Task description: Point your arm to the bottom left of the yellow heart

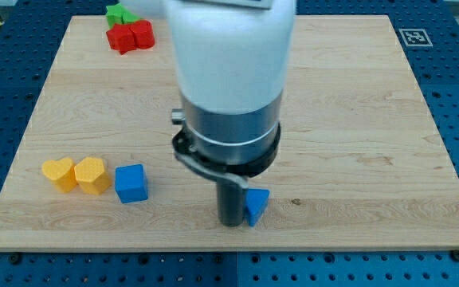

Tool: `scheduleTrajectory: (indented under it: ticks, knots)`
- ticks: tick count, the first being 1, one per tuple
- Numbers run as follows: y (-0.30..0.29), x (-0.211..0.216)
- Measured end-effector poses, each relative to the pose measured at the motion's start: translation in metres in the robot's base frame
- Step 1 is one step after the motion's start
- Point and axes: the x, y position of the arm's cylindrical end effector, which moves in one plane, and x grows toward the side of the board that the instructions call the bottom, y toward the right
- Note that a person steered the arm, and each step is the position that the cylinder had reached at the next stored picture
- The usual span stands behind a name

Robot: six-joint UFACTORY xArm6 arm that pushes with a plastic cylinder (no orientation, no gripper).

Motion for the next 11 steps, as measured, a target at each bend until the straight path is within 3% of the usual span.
scheduleTrajectory:
  ticks: [2,5,8,10,11]
  knots:
    - [0.031,-0.013]
    - [-0.114,-0.007]
    - [-0.181,-0.007]
    - [-0.267,-0.012]
    - [-0.27,-0.048]
